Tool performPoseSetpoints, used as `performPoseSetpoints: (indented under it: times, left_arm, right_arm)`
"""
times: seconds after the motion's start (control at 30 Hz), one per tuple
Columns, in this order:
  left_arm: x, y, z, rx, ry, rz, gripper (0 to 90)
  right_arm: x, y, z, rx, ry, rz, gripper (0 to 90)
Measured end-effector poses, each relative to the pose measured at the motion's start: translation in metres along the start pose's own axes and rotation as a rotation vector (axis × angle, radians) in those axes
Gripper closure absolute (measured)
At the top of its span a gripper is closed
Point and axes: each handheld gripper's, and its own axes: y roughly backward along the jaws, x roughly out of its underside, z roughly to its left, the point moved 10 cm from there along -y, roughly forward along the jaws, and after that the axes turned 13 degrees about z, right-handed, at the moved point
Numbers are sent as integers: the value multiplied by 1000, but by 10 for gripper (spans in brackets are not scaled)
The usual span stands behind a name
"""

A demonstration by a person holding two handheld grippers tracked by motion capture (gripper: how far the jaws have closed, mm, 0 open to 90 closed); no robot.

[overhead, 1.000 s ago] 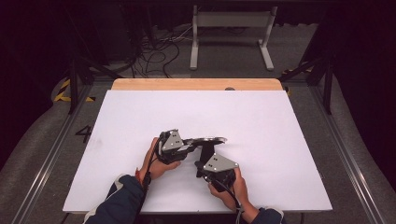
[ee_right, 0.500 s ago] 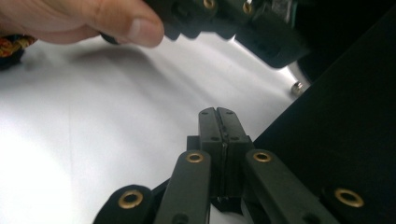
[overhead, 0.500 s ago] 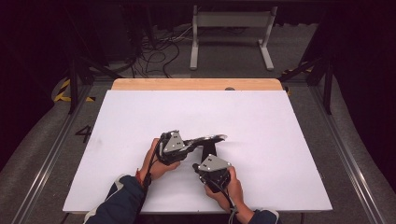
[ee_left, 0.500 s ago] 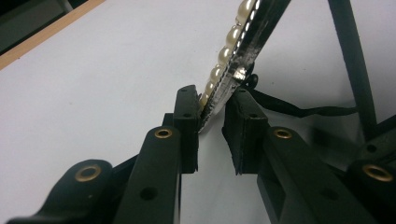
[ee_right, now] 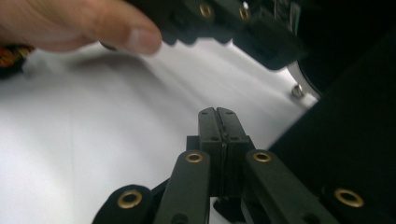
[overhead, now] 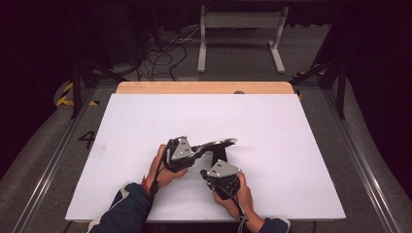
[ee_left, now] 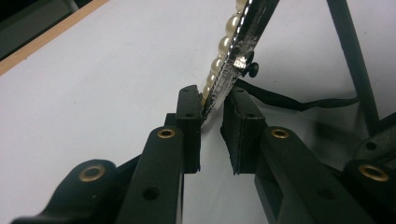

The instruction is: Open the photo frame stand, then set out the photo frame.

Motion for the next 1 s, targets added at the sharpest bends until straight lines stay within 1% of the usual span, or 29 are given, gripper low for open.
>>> performPoseSetpoints:
  times: [0.07,0.2,0.27,0.37,0.43,0.53,0.57,0.8,0.97,1.0]
  left_arm:
    - [0,0,0,0,-1,1,774]
    - [0,0,0,-3,-11,9,775]
    - [0,0,0,-4,-12,13,775]
    - [0,1,0,-9,-15,18,777]
    - [1,1,0,-12,-20,22,780]
    - [0,3,-1,-21,-37,30,786]
    - [0,3,-1,-23,-36,33,788]
    - [1,5,-4,-15,-52,36,799]
    - [1,5,-6,-16,-52,39,802]
    - [0,4,-6,-14,-56,41,802]
  right_arm:
    - [-2,-1,0,11,5,-2,900]
    - [0,-5,-2,17,-10,9,900]
    - [2,-6,-3,10,-9,18,900]
    - [3,-6,-4,12,-12,27,900]
    - [4,-5,-5,10,-15,28,900]
    - [5,-3,-5,14,-17,27,900]
    - [5,-3,-5,15,-16,29,900]
    - [11,1,-8,6,-26,50,900]
    - [16,2,-9,13,-30,66,900]
    - [17,3,-10,13,-38,65,900]
